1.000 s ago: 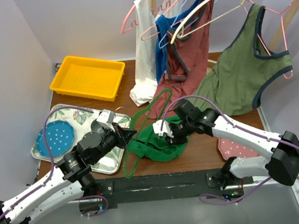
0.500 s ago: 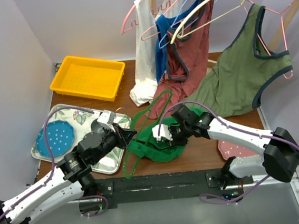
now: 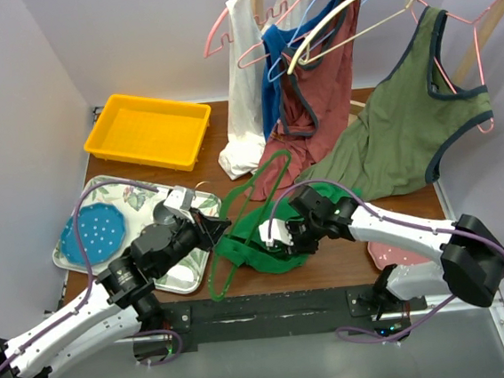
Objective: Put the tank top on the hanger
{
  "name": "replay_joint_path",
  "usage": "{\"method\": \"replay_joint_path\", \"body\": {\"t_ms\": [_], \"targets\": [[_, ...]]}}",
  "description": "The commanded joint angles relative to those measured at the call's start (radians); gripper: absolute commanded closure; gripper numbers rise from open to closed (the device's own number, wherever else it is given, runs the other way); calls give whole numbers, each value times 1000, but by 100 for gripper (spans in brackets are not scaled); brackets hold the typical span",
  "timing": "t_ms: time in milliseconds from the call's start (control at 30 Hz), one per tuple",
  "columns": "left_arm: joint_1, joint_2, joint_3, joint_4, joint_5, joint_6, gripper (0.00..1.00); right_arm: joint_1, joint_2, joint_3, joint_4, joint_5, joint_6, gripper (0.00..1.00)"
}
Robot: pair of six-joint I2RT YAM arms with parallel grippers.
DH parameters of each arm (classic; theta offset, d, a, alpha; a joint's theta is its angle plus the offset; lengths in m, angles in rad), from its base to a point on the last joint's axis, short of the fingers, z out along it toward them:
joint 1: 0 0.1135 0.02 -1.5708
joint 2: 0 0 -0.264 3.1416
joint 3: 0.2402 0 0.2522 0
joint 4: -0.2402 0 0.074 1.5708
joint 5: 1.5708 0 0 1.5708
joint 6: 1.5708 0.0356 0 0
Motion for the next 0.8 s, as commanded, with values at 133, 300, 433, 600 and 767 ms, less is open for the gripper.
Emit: {"method": "replay_joint_path", "body": {"t_ms": [133,300,433,600,767], "targets": [[3,-20,-5,78,-2,-16,100,1,-30,-28,63,54,12,90],[3,-50,-19,58,-5,-7,100,-132,-50,16,94,18,123,100],[3,-110,-59,65,7,-5,100,-252,-104,33,106,-13,207,100],[3,-164,-112,107,56,5,100,-425,-203,1,120,-49,319,100],[3,-190,-126,134,144,42,100,-545,-270,2,132,-41,380,100]]}}
